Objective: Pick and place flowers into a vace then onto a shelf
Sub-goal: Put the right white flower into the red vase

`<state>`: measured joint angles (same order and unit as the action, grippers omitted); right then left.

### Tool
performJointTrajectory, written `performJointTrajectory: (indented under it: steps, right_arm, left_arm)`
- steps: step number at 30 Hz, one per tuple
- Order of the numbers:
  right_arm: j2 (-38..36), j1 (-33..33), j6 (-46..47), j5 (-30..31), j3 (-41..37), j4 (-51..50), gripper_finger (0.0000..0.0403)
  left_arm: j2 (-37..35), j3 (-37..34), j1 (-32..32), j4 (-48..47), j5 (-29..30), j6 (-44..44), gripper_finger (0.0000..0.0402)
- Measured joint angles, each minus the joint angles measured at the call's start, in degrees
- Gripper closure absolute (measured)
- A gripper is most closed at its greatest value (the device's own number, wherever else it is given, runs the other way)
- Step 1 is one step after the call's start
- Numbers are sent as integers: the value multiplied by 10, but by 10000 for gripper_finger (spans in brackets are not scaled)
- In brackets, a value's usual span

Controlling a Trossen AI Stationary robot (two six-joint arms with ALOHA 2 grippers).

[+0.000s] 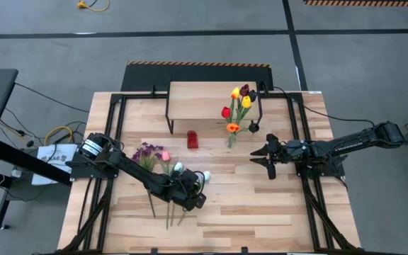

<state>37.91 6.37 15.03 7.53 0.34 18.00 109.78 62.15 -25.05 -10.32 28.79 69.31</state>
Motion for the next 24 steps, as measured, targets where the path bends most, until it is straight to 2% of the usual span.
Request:
performJointTrajectory:
  steps: [11,24]
  right_arm:
    - [0,0,0,0,0,0,285]
    - [0,0,0,0,0,0,285]
  left_arm:
    - [0,0,-24,82,38,-28,391]
    - [-2,1,-39,196,151,-140,390]
